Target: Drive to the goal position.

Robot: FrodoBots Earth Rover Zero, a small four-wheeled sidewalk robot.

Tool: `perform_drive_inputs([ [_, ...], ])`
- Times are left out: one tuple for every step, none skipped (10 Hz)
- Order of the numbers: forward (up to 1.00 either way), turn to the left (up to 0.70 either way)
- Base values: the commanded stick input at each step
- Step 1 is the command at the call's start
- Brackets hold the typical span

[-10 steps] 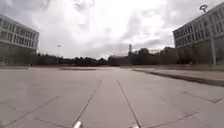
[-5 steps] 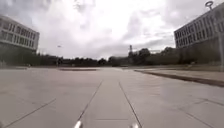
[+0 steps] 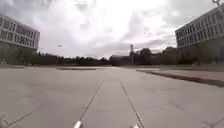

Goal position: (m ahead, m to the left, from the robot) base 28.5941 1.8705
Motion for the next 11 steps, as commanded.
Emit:
perform_drive_inputs([
  [1.0,0.0],
  [1.0,0.0],
  [1.0,0.0],
  [1.0,0.0],
  [1.0,0.0],
  [1.0,0.0],
  [1.0,0.0],
  [1.0,0.0],
  [1.0,0.0],
  [1.0,0.0],
  [1.0,0.0],
])
